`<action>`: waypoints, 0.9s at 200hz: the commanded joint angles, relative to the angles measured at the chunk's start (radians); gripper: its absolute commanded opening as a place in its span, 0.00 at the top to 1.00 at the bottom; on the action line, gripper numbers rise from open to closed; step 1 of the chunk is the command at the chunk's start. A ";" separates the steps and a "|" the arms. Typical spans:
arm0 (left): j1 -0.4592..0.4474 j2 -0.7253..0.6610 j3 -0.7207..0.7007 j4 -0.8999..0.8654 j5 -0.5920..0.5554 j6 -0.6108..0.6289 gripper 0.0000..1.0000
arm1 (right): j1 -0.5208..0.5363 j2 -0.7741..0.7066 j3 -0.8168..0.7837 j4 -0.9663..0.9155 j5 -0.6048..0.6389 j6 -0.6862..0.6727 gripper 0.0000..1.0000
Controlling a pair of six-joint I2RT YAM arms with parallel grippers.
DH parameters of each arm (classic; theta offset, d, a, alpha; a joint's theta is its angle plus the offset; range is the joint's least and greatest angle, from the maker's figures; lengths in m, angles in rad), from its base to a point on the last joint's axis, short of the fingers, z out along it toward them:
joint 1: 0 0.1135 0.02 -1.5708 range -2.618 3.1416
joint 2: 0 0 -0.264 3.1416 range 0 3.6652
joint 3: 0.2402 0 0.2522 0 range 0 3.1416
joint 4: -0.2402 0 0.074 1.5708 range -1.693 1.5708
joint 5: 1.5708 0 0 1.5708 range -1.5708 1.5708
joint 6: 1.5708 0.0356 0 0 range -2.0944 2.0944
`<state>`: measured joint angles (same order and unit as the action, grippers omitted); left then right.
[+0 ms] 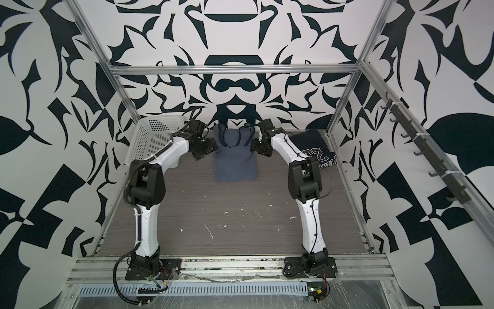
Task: Fold and stack tank tops
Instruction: Fold the tank top at the top-center of the table.
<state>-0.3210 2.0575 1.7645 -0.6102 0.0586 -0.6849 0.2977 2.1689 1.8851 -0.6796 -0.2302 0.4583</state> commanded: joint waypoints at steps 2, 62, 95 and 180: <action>-0.008 -0.153 -0.224 0.065 0.029 -0.047 0.10 | 0.003 -0.172 -0.228 0.144 -0.083 0.010 0.30; -0.039 -0.216 -0.576 0.380 0.202 -0.116 0.27 | 0.006 -0.253 -0.565 0.344 -0.185 0.025 0.42; -0.076 -0.161 -0.589 0.418 0.215 -0.132 0.31 | 0.019 -0.217 -0.607 0.387 -0.184 0.030 0.50; -0.080 -0.083 -0.577 0.442 0.208 -0.148 0.62 | 0.048 -0.179 -0.616 0.430 -0.197 0.068 0.71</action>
<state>-0.4042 1.9415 1.1820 -0.1665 0.2699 -0.8238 0.3328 1.9949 1.2686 -0.2638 -0.4191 0.5083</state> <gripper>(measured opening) 0.433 0.331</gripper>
